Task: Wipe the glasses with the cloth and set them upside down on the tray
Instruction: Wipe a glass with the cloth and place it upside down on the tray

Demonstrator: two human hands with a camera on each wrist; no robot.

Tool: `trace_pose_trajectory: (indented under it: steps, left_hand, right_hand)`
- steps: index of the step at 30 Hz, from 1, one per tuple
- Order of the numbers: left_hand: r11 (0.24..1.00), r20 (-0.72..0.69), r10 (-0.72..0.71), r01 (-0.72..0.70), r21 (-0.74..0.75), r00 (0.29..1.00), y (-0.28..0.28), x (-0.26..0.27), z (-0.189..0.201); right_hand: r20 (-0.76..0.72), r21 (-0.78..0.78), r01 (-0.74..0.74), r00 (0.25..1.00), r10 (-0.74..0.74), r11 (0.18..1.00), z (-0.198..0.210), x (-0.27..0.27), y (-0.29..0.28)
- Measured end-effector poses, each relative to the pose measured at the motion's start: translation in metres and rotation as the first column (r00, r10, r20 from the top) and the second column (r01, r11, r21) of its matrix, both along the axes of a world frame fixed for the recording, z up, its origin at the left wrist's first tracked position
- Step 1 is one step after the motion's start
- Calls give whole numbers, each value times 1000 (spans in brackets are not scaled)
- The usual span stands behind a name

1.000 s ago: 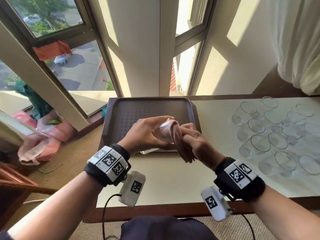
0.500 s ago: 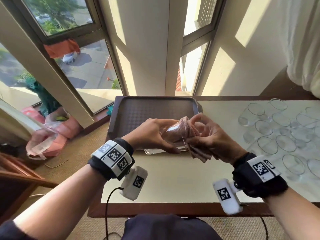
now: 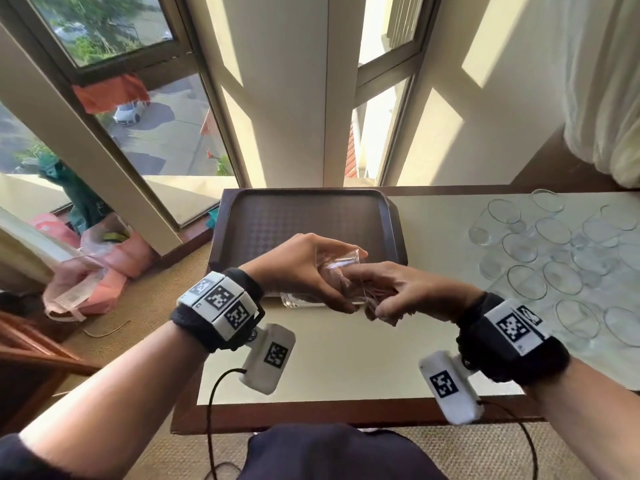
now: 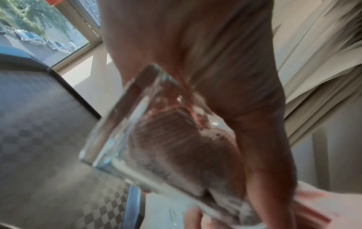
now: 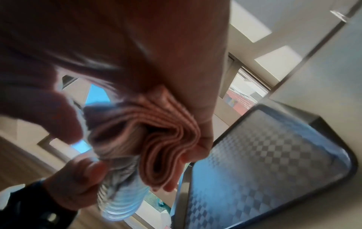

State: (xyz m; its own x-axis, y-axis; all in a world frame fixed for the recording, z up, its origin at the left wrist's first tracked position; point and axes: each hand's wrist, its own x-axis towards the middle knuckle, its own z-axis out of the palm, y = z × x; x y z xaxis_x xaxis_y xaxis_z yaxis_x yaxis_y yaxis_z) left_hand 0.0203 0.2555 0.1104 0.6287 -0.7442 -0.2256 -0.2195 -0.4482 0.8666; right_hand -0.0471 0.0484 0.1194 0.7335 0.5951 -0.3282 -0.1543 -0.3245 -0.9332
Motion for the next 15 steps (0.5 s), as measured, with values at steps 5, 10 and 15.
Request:
trace_pose_trajectory:
  steps: [5, 10, 15]
  left_hand:
    - [999, -96, 42, -45, -30, 994, 3, 2, -4]
    - [995, -127, 64, -73, -68, 990, 3, -1, -4]
    - [990, -153, 95, -109, -90, 984, 3, -1, -2]
  right_hand:
    - [231, -68, 91, 970, -73, 994, -1, -3, -14]
    - [481, 143, 322, 804, -349, 936, -8, -6, -18]
    - [308, 248, 383, 840, -447, 890, -27, -18, 3]
